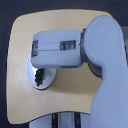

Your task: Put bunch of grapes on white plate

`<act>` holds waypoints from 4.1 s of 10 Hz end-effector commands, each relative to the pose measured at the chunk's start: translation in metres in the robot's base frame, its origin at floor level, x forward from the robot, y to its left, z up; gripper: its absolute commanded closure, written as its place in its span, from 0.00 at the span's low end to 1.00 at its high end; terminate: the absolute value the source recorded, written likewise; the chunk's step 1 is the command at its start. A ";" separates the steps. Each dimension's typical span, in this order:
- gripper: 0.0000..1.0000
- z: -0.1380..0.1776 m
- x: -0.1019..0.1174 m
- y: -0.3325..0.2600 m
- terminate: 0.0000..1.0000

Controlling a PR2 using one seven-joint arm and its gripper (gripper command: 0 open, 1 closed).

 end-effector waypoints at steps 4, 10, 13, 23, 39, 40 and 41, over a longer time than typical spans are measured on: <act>1.00 0.002 -0.004 -0.004 0.00; 1.00 0.010 0.000 -0.013 0.00; 0.00 0.015 -0.002 -0.012 0.00; 0.00 0.090 0.032 0.002 0.00; 0.00 0.214 0.069 -0.246 0.00; 0.00 0.219 0.067 -0.275 0.00; 0.00 0.222 0.063 -0.300 0.00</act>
